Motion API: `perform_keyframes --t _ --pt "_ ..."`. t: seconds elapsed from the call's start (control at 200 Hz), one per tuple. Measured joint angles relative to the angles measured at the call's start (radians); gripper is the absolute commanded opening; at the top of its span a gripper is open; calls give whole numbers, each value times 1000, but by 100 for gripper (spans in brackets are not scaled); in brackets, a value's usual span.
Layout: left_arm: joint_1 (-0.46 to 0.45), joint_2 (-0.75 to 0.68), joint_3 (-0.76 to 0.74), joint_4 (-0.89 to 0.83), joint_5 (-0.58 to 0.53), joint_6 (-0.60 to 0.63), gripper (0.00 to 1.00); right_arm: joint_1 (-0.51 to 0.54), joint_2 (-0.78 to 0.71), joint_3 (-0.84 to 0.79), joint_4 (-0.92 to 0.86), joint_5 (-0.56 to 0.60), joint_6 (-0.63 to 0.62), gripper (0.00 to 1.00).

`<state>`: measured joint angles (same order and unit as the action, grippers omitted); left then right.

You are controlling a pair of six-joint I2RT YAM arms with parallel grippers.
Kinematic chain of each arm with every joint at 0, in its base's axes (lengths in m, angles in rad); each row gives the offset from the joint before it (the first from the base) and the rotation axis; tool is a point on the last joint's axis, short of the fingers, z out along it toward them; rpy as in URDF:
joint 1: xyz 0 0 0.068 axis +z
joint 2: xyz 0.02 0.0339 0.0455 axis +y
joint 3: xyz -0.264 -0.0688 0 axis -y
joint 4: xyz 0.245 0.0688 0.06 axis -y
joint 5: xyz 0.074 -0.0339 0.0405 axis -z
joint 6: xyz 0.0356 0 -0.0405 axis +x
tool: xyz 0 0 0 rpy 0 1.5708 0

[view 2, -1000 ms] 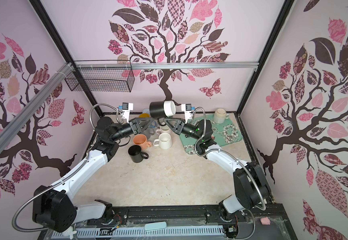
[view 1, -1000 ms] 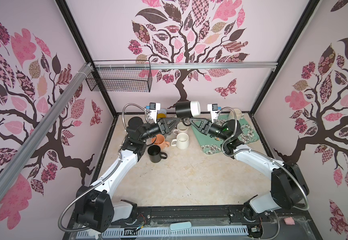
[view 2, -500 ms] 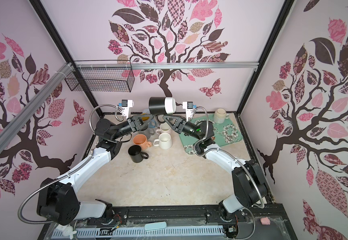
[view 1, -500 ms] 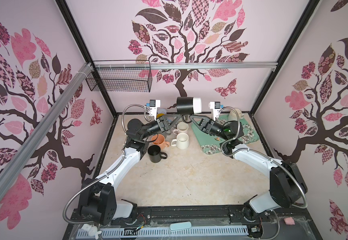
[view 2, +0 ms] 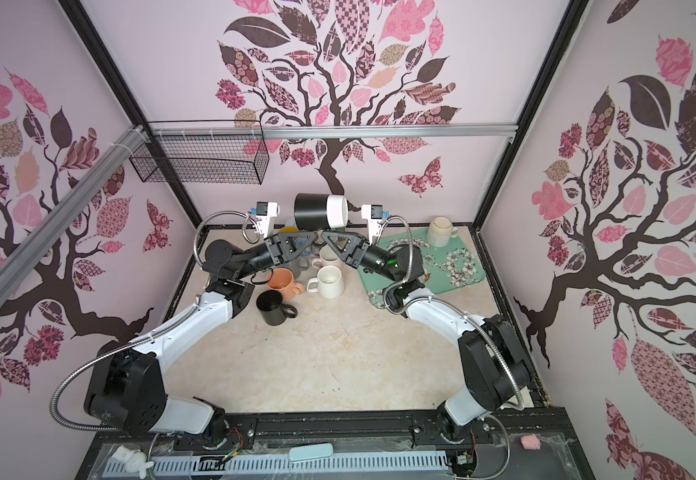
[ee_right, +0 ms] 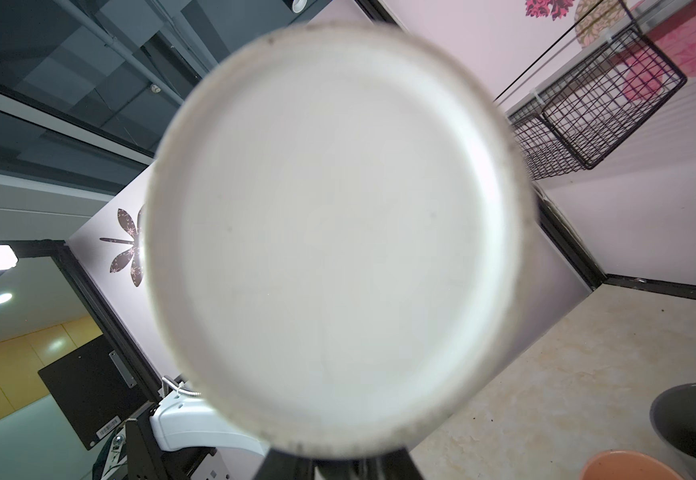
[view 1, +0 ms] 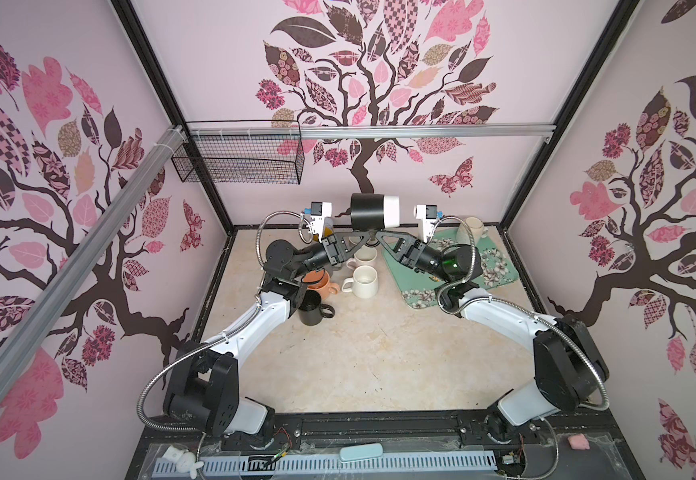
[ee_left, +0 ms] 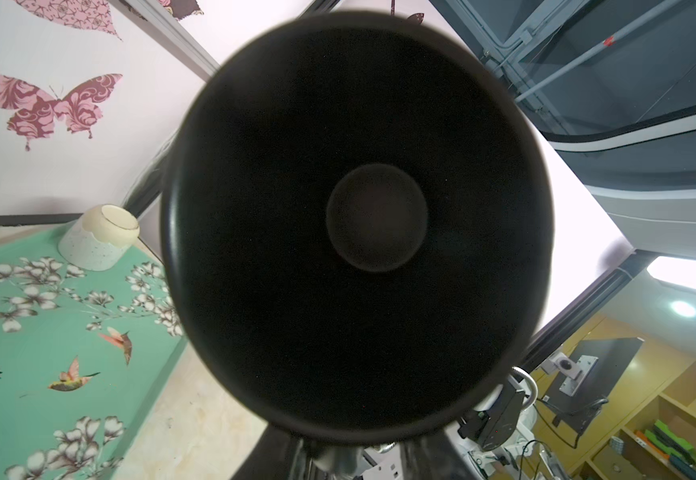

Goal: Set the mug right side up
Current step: 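Grasp the black mug with the left gripper while the right gripper holds it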

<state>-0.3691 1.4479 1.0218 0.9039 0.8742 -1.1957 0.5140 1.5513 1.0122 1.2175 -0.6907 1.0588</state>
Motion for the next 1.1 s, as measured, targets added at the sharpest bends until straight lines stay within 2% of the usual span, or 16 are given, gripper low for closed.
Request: perform_keyframes --t 0.16,0.31,0.39,0.495,0.535,0.6,0.76,0.96,1.1 --pt "0 5 0 17 3 -16 32 1 9 0 21 -1 13 0" --pt "0 13 1 23 3 -30 31 1 18 0 29 -1 19 0" --pt "0 22 2 31 7 -37 21 2 21 0 29 -1 21 0" --pt "3 39 3 39 16 -44 0 2 21 0 23 0 19 0" --pt "6 43 3 39 19 -50 0 1 21 0 16 0 14 0" --pt "10 50 3 40 24 -55 0 0 21 3 -10 0 2 10" --pt "21 62 3 13 32 -43 0 0 13 22 -148 2 -87 41" --pt "23 64 1 -89 53 31 0 8 -37 25 -410 47 -260 56" --pt "31 78 1 -109 55 61 0 8 -96 25 -575 118 -367 58"
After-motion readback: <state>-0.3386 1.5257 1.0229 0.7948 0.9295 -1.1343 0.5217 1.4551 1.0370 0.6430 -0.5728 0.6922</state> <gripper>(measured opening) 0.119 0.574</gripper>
